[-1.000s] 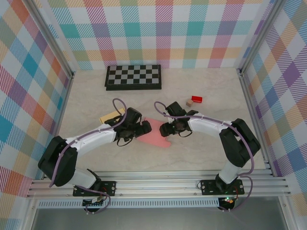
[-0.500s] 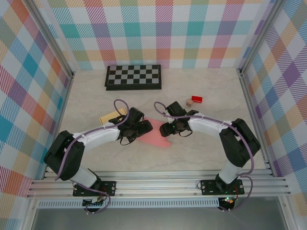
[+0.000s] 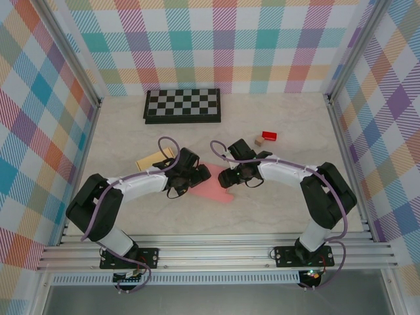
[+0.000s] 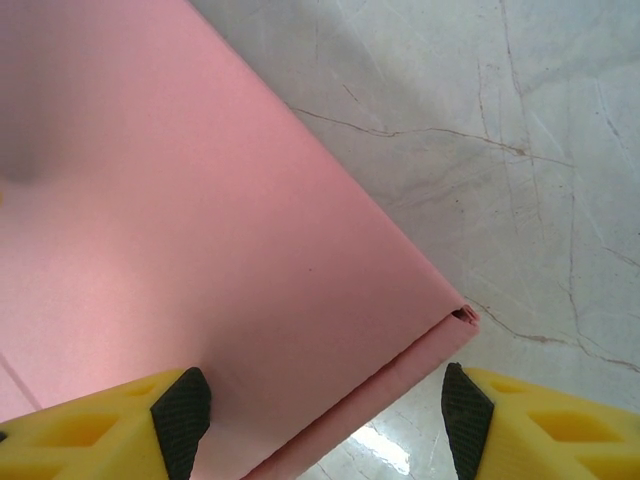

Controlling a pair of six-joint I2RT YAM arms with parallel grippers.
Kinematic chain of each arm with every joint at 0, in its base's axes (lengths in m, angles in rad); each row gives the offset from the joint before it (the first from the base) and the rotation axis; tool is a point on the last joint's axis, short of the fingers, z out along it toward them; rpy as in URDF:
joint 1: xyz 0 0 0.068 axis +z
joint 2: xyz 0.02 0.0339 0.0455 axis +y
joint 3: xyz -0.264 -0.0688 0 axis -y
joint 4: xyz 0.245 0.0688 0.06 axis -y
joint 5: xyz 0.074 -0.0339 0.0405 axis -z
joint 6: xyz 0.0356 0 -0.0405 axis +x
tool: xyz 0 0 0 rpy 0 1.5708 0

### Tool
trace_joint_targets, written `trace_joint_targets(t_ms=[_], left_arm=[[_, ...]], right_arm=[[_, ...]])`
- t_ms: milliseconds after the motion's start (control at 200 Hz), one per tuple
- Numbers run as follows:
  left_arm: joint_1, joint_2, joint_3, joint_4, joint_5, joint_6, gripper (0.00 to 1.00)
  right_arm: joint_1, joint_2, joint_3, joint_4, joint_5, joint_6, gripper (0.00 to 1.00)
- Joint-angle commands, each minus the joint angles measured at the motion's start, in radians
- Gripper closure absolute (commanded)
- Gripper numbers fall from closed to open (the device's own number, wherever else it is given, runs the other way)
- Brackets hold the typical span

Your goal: Fold the paper box

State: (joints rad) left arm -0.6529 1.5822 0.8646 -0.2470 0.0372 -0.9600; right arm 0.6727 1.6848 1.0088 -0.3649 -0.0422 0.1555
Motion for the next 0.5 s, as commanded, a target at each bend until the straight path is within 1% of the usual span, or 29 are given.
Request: trace_joint_targets(t_ms=[0,140,310,330,415,495], left_arm=[[0.001,0.023,0.006,0.026,0.019,-0.014,0.11],[0.001,0.022,0.002,0.028,0.026,-0.021,0.16],[0.001,0.01,0.019,-0.023,-0.035,0.021,0.16],[0.001,0.009,0.021,-0.056,-0.04,0.027,0.17],[0.001,0.007,0.015,-0.057,-0.052,0.039,0.21],[0.001,0.012,0.009,-0.053,-0.058,0.043,0.22]], right_arm=[[0.002,-0.007,-0.035,-0.057,-0.035,-0.039,0.33],[0.002,-0.012,-0.032,-0.062,-0.047,-0.044,0.32],[0.001,-0.025,-0.02,-0.076,-0.051,-0.046,0.3],[0.002,-0.027,-0.018,-0.079,-0.052,-0.047,0.3],[0.002,-0.038,-0.005,-0.096,-0.059,-0.052,0.3],[0.001,-0.052,0.007,-0.112,-0.068,-0.054,0.29]])
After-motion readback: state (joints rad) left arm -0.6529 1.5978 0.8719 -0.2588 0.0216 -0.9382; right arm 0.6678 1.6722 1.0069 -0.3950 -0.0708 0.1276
